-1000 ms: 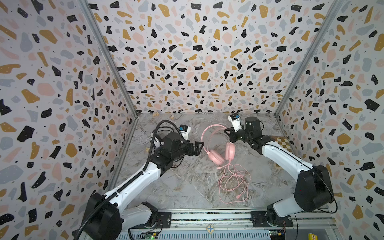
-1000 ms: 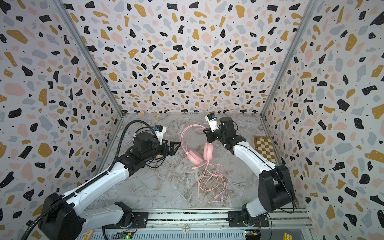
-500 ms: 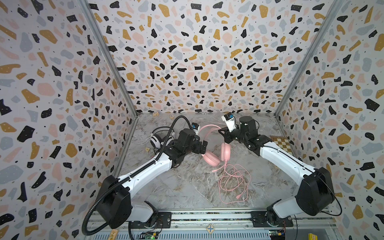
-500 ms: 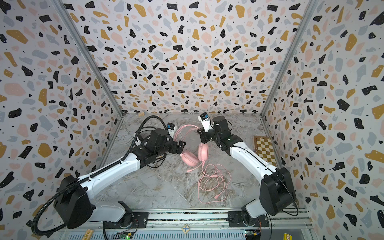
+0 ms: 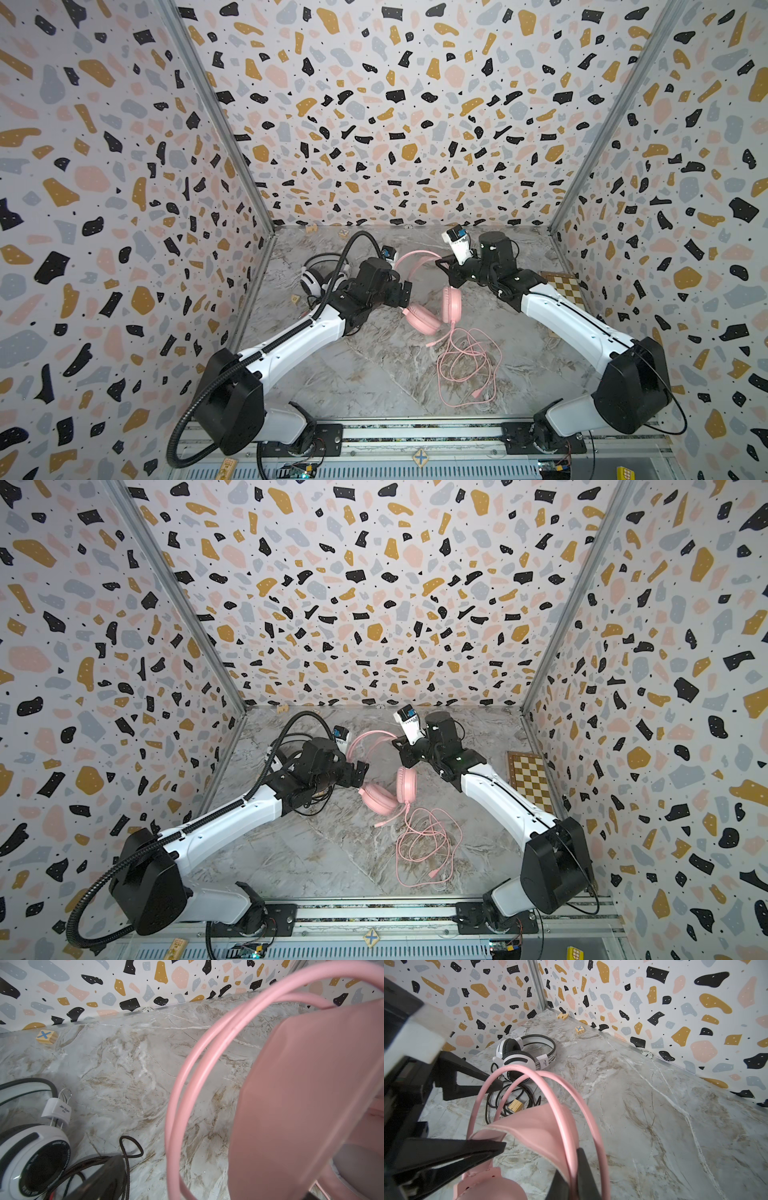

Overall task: Wrap the headphones
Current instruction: 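Carry the pink headset toward the left gripper while it grasps the headband, then lift the pink headset with the left gripper while the right gripper withdraws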

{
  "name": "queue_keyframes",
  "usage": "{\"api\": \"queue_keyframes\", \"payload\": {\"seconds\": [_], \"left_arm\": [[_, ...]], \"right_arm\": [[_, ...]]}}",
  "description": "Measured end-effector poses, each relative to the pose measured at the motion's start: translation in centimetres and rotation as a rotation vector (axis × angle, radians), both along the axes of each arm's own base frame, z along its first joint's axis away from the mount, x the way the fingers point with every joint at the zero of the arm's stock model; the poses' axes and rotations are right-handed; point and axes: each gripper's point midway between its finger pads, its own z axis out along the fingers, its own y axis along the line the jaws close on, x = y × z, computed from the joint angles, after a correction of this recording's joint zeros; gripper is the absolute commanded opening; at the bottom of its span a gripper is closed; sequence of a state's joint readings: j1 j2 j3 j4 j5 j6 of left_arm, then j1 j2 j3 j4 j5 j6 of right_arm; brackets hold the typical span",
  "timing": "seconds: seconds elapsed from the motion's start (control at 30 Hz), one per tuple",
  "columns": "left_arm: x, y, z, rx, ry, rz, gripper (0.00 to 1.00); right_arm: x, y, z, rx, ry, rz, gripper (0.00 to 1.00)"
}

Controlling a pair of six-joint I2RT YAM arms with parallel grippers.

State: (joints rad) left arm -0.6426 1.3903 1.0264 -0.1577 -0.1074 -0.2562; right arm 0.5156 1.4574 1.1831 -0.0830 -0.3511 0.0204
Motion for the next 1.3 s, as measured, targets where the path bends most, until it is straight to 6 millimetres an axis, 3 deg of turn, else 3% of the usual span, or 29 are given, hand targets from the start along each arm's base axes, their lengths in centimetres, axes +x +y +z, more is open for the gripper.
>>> {"api": "queue_keyframes", "payload": {"seconds": [0.3, 0.37, 0.53, 0.67, 0.87, 1.0, 1.2, 1.3], "left_arm": [[-0.1, -0.8, 0.4, -0.045, 0.005, -0.02, 0.81], [-0.1, -0.8, 0.4, -0.046, 0.006, -0.019, 0.67], [-0.1, -0.7, 0.3, -0.041, 0.004, -0.016, 0.54], [-0.1, -0.6, 0.3, -0.034, 0.002, -0.011, 0.31], [-0.1, -0.2, 0.0, -0.015, 0.007, 0.002, 0.2], [0.0, 0.0, 0.0, -0.007, 0.003, 0.01, 0.12], [0.2, 0.5, 0.6, -0.005, -0.024, 0.029, 0.01], [-0.1, 1.0, 0.3, -0.003, -0.021, 0.046, 0.0]], "right_arm": [[-1.7, 1.7, -0.6, -0.017, 0.012, 0.079, 0.0], [-1.9, 1.9, -0.8, -0.025, 0.015, 0.09, 0.0], [-2.0, 2.2, -1.2, -0.045, 0.016, 0.1, 0.0], [-2.2, 2.4, -1.4, -0.054, 0.018, 0.108, 0.0], [-2.0, 2.7, -1.7, -0.071, 0.024, 0.114, 0.01], [-1.9, 2.7, -1.9, -0.075, 0.025, 0.11, 0.1], [-2.0, 2.8, -1.9, -0.063, 0.042, 0.097, 0.46], [-1.9, 2.8, -1.5, -0.051, 0.037, 0.084, 0.59]]}}
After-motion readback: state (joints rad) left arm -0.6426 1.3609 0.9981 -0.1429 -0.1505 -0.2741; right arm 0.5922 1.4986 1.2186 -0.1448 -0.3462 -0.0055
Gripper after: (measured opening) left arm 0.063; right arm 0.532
